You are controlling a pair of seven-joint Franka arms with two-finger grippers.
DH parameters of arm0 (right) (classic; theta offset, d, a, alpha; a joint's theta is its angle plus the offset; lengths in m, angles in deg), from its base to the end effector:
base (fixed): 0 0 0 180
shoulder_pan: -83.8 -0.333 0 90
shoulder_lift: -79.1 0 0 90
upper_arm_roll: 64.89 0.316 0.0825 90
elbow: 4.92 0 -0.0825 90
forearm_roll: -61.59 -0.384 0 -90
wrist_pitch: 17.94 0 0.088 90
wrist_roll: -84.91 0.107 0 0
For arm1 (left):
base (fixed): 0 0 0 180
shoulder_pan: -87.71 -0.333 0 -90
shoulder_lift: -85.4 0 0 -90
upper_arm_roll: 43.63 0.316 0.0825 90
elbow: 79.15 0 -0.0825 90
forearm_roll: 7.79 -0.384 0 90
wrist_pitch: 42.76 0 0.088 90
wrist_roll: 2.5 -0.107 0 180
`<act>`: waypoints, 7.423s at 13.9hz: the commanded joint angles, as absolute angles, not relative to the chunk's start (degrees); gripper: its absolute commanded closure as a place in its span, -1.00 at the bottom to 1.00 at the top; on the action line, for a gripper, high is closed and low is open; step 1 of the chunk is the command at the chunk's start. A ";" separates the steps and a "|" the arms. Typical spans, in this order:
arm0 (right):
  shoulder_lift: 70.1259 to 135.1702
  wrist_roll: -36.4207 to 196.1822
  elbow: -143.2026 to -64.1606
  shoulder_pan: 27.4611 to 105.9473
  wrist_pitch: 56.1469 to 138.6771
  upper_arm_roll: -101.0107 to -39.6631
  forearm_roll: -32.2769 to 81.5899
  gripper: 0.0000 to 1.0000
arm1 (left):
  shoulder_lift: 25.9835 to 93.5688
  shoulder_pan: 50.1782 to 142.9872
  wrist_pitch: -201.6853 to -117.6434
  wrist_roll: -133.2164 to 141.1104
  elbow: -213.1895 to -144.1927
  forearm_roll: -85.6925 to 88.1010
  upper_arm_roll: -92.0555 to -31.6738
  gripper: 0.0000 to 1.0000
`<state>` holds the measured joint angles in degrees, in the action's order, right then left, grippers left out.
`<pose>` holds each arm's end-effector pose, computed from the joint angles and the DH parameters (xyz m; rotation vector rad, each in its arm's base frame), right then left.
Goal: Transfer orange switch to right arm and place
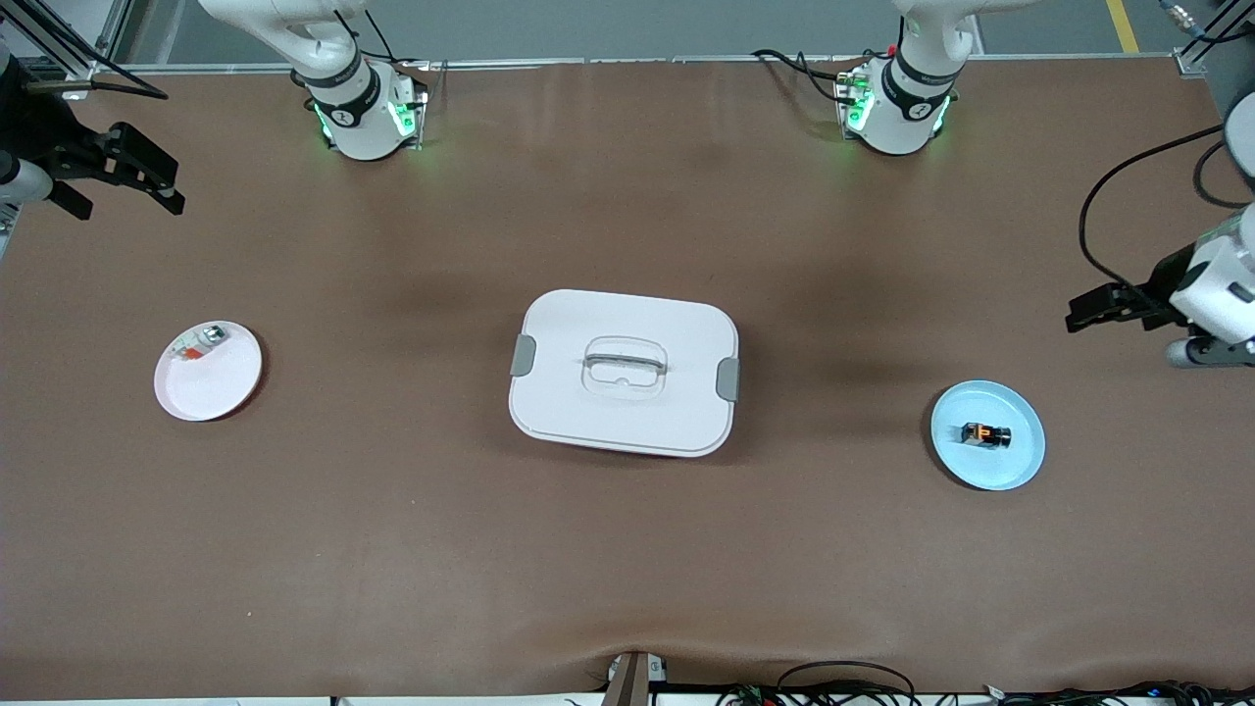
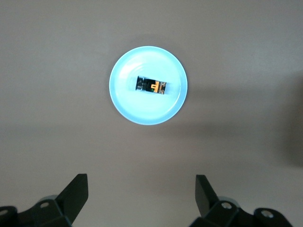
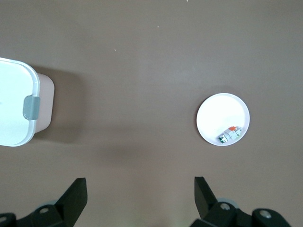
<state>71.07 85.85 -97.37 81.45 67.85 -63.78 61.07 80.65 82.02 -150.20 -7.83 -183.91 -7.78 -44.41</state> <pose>0.5012 0.0322 0.6720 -3.1333 -0.0699 -0.0370 0.5798 0.0500 0.4805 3.1366 -0.0114 -0.0562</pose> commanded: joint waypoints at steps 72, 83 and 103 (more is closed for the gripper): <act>69.43 90.71 -99.85 84.77 66.25 -63.31 60.18 -1.00 | 52.25 82.79 -192.80 -2.15 -189.37 -17.37 -44.59 0.44; 69.60 90.71 -99.58 85.12 66.17 -63.48 60.18 -1.00 | 65.71 82.96 -168.57 -2.33 -186.05 -15.79 -46.25 0.43; 84.80 90.63 -93.60 88.55 66.96 -63.48 59.40 -1.00 | 68.08 83.58 -132.67 39.05 -158.70 -2.78 -71.82 0.43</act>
